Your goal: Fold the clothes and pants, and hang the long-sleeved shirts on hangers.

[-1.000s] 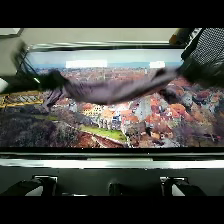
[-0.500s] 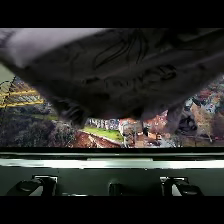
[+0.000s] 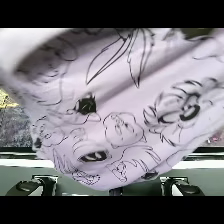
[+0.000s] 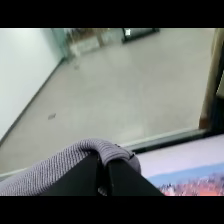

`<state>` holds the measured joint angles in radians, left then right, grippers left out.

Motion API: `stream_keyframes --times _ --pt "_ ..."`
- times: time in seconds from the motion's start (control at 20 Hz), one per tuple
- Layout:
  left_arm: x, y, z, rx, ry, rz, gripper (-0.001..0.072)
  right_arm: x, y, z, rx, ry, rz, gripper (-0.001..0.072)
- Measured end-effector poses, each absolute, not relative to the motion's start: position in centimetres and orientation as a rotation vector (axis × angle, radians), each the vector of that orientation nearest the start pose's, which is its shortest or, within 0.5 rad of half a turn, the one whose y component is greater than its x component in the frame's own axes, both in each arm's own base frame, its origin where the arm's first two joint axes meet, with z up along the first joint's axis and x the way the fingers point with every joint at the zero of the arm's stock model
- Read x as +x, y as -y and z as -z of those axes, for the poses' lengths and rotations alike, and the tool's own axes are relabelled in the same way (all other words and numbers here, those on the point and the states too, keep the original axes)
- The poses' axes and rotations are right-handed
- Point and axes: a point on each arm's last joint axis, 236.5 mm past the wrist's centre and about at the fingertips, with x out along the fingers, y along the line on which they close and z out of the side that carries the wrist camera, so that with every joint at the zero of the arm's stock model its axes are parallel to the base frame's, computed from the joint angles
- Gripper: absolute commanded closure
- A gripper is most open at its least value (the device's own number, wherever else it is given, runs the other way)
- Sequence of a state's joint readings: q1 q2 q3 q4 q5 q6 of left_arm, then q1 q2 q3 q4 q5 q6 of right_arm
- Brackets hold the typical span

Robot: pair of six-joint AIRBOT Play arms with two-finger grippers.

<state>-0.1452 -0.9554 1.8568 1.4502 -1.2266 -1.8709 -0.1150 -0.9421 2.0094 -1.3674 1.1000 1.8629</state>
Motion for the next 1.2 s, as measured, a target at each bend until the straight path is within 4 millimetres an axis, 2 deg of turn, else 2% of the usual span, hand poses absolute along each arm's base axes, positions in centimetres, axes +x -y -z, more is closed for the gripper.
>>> stream_keyframes --times 0.1,0.25,0.35,0.45,0.55,0.6,0.65,0.7,0.75,0.8,0.85,0.95,1.05,1.15,1.2 --pt "38.7 8.0 -37.3 -0.319 -0.454 0.167 0.0683 38.2 -0.9 -46.4 0.449 -0.173 -0.078 0.0682" --pt "47.4 8.7 -29.6 -0.313 -0.560 0.125 0.0683 48.7 -2.2 -36.9 0.562 -0.390 -0.130 0.0682" --pt "52.7 9.3 -23.4 -0.321 -0.622 0.101 0.0683 54.2 -3.3 -29.5 0.637 -0.530 -0.155 0.0681" --pt "56.4 9.8 -16.5 -0.335 -0.707 0.074 0.0683 57.9 -4.7 -22.3 0.700 -0.657 -0.170 0.0681" --pt "58.3 10.2 -10.6 -0.352 -0.785 0.055 0.0676 60.0 -6.2 -15.8 0.725 -0.771 -0.175 0.0680" --pt "58.7 10.5 -8.2 -0.365 -0.826 0.050 0.0666 60.5 -6.8 -13.3 0.728 -0.815 -0.175 0.0680" --pt "58.9 10.8 -6.3 -0.380 -0.863 0.049 0.0638 60.7 -7.4 -11.3 0.724 -0.856 -0.175 0.0646" --pt "58.8 11.1 -4.9 -0.396 -0.898 0.048 0.0634 60.8 -7.5 -9.9 0.718 -0.881 -0.169 0.0499" --pt "58.4 11.2 -3.7 -0.416 -0.936 0.045 0.0545 60.6 -7.4 -8.9 0.699 -0.906 -0.160 0.0346" --pt "58.0 11.1 -3.0 -0.432 -0.967 0.043 0.0130 60.3 -7.0 -8.4 0.676 -0.926 -0.155 0.0265" --pt "57.7 10.9 -2.9 -0.457 -0.990 0.042 0.0000 59.6 -6.5 -8.4 0.647 -0.950 -0.153 0.0241" --pt "56.7 10.1 -3.6 -0.492 -1.024 0.048 0.0000 57.7 -5.1 -9.5 0.566 -0.979 -0.167 0.0213" --pt "55.4 8.6 -5.3 -0.513 -1.044 0.054 0.0000 55.4 -3.4 -11.3 0.487 -1.004 -0.173 0.0185" --pt "53.0 7.2 -6.6 -0.527 -1.085 0.048 0.0000 52.5 -2.2 -12.4 0.451 -1.045 -0.167 0.0174" --pt "51.3 7.0 -6.7 -0.529 -1.117 0.049 0.0000 50.9 -2.1 -12.7 0.447 -1.064 -0.166 0.0146"
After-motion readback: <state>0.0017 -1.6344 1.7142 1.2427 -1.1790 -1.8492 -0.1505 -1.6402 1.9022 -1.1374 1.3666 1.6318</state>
